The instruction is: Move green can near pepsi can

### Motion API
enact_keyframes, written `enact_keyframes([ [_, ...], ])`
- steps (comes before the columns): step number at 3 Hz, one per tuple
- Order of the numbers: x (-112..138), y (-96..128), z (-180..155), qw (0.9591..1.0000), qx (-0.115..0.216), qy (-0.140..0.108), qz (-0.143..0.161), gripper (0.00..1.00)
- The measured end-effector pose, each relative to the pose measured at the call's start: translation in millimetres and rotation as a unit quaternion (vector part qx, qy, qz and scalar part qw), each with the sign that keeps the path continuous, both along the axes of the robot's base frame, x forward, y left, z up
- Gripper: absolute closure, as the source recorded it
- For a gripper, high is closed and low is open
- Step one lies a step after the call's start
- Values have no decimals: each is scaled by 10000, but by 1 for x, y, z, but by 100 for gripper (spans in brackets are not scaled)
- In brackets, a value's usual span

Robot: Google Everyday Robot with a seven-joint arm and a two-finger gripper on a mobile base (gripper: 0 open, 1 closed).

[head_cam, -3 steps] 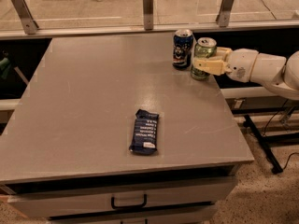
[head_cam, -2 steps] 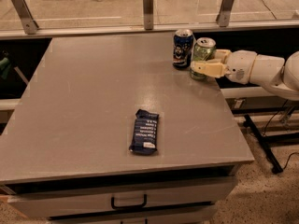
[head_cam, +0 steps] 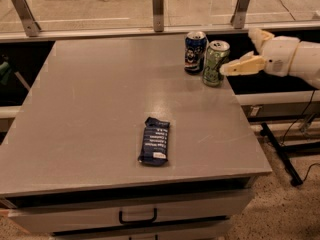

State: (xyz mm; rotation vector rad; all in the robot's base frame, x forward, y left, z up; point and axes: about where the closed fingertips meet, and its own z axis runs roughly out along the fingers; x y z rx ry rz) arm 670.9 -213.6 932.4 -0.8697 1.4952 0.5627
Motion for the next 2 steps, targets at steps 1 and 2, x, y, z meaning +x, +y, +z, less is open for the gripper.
enact_keyframes([
  [1,-16,-26,70,9953,-784,-543,-160,0],
  [2,-40,-22,162,9754,-1825,-1212,-263,0],
])
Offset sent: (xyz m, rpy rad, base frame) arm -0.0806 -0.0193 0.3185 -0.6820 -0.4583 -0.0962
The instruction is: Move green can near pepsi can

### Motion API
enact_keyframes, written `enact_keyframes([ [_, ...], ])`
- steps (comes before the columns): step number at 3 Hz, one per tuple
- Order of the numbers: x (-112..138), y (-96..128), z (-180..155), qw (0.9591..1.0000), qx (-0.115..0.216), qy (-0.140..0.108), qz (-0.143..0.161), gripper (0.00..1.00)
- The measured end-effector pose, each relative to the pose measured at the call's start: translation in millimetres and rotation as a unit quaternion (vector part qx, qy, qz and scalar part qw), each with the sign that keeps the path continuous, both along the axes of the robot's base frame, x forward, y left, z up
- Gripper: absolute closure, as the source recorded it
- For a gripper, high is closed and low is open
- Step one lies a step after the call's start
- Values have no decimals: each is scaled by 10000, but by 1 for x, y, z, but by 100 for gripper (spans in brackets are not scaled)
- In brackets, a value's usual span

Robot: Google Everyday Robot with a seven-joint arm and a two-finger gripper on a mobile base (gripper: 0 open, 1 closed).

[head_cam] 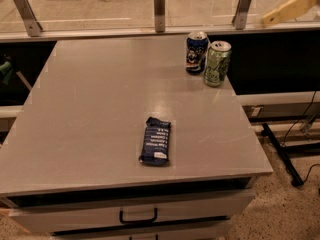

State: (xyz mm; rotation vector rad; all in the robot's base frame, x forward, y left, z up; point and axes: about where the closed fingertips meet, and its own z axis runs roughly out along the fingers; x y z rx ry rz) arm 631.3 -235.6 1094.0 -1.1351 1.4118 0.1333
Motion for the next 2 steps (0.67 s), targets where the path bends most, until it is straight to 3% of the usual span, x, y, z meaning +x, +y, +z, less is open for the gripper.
enact_keyframes([
  [1,-43,38,101,9917,-889,-924,-30,0],
  [2,-58,48,122,9891,-1000,-1084,-28,0],
])
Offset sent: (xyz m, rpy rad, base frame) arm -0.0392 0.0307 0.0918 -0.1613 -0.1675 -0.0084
